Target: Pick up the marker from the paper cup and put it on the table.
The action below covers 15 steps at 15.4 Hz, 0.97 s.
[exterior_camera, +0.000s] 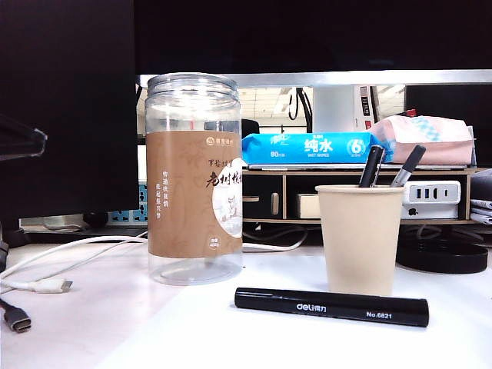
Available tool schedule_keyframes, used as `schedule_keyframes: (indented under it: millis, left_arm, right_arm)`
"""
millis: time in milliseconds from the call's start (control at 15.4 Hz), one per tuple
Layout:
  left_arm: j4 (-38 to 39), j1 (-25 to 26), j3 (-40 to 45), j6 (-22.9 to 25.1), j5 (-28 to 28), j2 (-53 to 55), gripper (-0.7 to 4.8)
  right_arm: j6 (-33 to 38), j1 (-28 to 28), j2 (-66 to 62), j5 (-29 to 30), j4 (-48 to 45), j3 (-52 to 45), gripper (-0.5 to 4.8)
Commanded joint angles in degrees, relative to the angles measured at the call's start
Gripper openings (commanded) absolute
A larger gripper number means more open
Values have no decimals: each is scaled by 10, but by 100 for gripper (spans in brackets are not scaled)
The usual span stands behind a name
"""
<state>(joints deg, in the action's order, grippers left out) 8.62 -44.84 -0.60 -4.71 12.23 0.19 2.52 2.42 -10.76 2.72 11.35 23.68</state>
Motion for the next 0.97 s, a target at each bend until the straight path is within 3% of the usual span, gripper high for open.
schedule_keyframes:
  millis: [65,259,778,972]
  left_arm:
    - [5,-1,0,2,5,0,-4]
    - [5,-1,0,2,5,0,-4]
    - [5,-1,0,2,5,0,-4]
    - [5,-1,0,2,5,0,-4]
  right_arm:
    - [-63,0,33,15,-58,-25,112]
    - [-64,0,51,14,-63,-70,112]
    - [-59,0,53,12,-186,-199,113]
    - [-13,0,54,-46,-203,-232,118]
